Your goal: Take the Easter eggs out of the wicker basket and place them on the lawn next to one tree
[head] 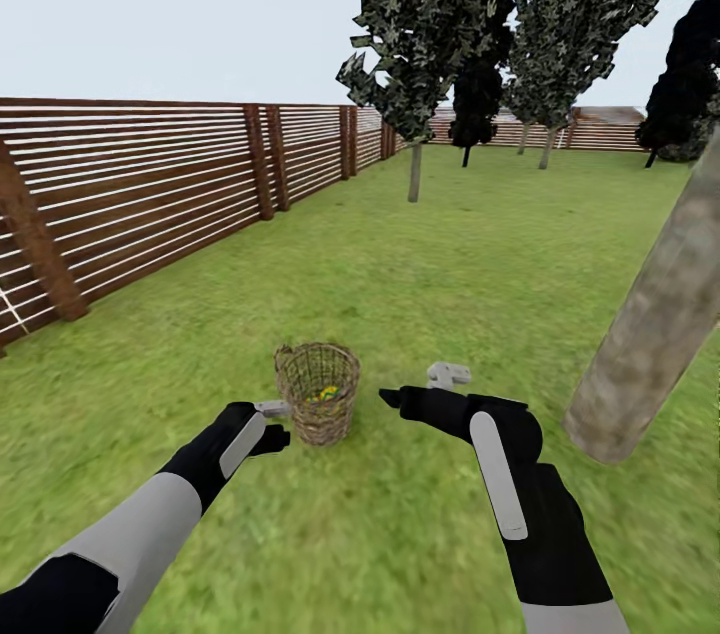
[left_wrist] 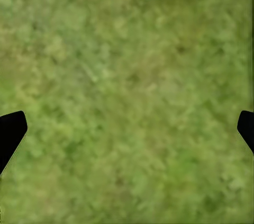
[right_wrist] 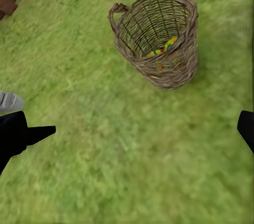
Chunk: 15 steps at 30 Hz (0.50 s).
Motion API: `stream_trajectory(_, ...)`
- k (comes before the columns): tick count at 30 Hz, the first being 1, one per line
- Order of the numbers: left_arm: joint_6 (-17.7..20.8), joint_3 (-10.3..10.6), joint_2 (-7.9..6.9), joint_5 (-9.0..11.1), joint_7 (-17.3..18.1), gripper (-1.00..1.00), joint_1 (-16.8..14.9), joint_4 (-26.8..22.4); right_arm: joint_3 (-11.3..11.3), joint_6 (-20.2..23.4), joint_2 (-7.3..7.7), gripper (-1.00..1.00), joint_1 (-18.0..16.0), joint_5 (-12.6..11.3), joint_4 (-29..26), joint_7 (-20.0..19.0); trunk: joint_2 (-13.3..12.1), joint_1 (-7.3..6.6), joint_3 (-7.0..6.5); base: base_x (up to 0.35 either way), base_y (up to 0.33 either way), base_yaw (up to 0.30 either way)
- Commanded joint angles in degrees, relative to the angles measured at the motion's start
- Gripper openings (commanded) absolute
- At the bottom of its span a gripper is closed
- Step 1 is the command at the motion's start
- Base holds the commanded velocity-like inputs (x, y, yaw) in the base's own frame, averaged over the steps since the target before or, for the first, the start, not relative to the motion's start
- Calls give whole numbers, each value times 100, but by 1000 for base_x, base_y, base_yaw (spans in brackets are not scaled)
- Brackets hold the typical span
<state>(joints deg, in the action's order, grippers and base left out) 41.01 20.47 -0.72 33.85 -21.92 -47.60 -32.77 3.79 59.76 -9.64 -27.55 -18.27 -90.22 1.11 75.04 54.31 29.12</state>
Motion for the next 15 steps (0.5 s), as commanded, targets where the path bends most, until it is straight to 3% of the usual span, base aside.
stream_trajectory(1, 12, 36, -8, 57, -49, 100, -4, -10, -1, 24, -3, 100, -5, -10, -4, 12, 3, 3, 4, 305, 164, -122)
stream_trajectory(8, 12, 36, -12, 59, -49, 100, -4, -10, -1, 24, -3, 100, -5, -10, 0, 12, 3, 3, -3, 305, 165, -56)
stream_trajectory(15, 12, 36, -14, 54, -49, 100, -4, -10, -1, 24, -3, 100, -5, -10, -3, 12, 3, 3, -26, 305, 171, -206)
